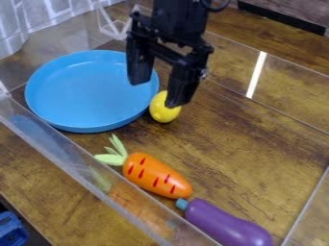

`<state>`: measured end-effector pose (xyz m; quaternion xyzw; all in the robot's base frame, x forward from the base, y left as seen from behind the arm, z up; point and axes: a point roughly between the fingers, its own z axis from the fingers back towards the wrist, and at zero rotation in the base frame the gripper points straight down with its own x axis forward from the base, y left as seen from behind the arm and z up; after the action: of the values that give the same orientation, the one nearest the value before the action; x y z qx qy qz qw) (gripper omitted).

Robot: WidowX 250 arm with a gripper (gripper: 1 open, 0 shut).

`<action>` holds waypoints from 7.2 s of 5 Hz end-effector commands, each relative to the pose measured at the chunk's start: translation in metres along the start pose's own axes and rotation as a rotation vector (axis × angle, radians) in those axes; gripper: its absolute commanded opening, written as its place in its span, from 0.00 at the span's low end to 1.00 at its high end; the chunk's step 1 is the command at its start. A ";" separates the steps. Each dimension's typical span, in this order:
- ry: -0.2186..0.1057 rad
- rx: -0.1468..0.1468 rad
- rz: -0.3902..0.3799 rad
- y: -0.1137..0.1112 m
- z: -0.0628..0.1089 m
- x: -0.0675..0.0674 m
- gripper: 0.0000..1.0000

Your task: Move the carrot to the right side

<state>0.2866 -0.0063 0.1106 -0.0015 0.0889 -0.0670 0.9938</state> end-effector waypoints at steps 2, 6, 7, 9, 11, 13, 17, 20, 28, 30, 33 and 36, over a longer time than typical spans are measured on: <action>-0.036 0.051 -0.216 -0.011 -0.009 -0.005 1.00; -0.067 0.139 -0.530 -0.018 -0.061 -0.010 1.00; -0.073 0.137 -0.537 -0.017 -0.071 -0.007 1.00; -0.073 0.137 -0.540 -0.016 -0.086 0.000 1.00; -0.085 0.116 -0.532 -0.017 -0.087 0.000 0.00; -0.095 0.087 -0.511 -0.020 -0.085 -0.002 0.00; -0.107 0.039 -0.475 -0.022 -0.070 -0.010 0.00; -0.109 0.048 -0.472 -0.023 -0.062 -0.009 0.00; -0.103 0.056 -0.444 -0.023 -0.041 -0.003 0.00; -0.112 0.071 -0.408 -0.030 -0.015 0.004 0.00; -0.126 0.072 -0.385 -0.050 0.000 0.006 0.00; -0.158 0.048 -0.314 -0.069 -0.003 0.015 0.00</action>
<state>0.2845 -0.0682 0.0909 0.0045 0.0375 -0.2144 0.9760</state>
